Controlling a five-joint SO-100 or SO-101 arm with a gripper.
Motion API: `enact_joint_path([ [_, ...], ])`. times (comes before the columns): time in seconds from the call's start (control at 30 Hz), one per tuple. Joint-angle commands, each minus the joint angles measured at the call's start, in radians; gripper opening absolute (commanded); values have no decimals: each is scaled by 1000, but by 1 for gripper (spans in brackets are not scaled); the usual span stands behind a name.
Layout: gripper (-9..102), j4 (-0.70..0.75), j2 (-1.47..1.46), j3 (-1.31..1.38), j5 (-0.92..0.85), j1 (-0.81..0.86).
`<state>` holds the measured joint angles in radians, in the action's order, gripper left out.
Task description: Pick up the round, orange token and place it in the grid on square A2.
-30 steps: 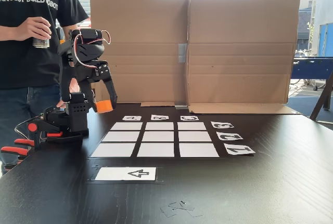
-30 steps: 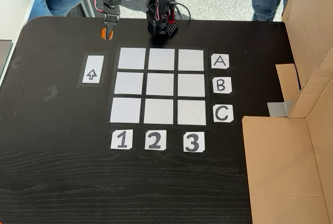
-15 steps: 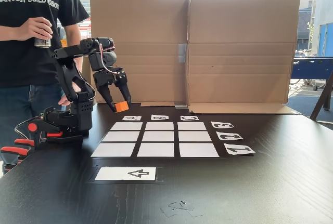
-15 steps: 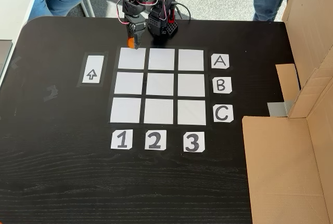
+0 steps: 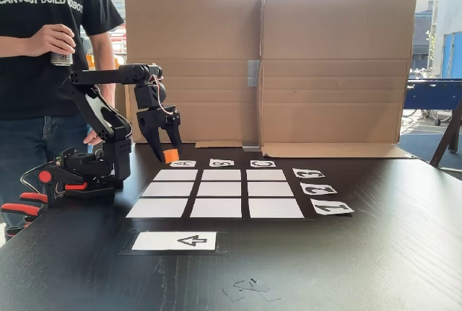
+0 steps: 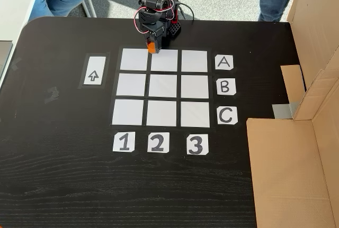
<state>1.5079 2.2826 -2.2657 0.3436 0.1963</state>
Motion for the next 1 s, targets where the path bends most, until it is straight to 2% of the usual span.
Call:
enact_joint_path([
  [0.0, 0, -52, 34, -84, -8, -46],
  [0.47, 0, -278, 34, -318, -5, -101],
  [0.87, 1, -344, 17, -365, -2, -112],
  [0.97, 5, -356, 17, -373, -2, -107],
])
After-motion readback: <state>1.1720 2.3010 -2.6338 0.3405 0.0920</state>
